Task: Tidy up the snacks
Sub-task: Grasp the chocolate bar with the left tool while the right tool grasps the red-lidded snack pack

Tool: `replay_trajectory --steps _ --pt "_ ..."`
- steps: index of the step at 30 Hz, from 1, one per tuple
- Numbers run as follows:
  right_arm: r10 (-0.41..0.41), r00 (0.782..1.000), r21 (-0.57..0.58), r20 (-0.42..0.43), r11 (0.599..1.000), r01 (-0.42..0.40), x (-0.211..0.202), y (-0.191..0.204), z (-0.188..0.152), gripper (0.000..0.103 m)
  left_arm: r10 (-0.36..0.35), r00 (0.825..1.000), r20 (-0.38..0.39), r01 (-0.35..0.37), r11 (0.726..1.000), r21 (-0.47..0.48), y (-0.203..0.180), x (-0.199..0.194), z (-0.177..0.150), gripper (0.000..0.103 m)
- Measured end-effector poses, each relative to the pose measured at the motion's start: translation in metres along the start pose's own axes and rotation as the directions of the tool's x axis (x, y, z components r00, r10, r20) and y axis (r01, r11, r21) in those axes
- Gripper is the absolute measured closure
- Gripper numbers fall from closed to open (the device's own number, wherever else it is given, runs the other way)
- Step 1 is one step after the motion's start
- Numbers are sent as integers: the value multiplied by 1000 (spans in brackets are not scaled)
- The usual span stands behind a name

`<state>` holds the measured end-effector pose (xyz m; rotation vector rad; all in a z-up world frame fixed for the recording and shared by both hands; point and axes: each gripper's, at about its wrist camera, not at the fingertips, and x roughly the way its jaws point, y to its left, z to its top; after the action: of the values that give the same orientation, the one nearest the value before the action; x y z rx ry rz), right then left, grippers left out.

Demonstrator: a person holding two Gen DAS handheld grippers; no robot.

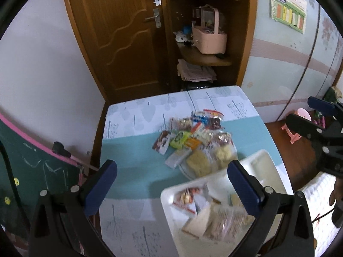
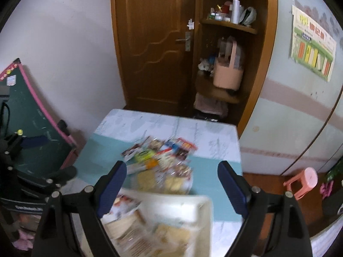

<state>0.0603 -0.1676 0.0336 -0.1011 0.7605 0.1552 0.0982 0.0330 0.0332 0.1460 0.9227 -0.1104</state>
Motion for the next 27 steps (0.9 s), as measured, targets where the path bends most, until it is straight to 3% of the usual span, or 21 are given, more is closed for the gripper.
replay_trajectory --steps 3,8,12,16,22,27 --pt "-2 999 14 -48 1000 3 28 -20 17 15 1 1000 -21 -2 1000 -19 4 25 22 1" --pt "81 984 114 -160 991 -63 96 -58 35 15 -5 994 -108 3 1000 -17 8 90 52 2" --pt "128 956 193 -263 978 -78 166 -78 42 16 -53 973 -225 32 995 -97 28 160 66 11" --pt "164 924 233 -346 969 -85 228 -79 38 22 -95 947 -308 43 984 -173 52 221 65 30" --pt "240 861 322 -447 942 -96 311 -73 21 25 -102 916 -388 42 986 -161 66 282 45 30" --pt "246 827 328 -505 941 -80 352 -60 10 27 -113 891 -440 70 991 -113 61 320 32 30"
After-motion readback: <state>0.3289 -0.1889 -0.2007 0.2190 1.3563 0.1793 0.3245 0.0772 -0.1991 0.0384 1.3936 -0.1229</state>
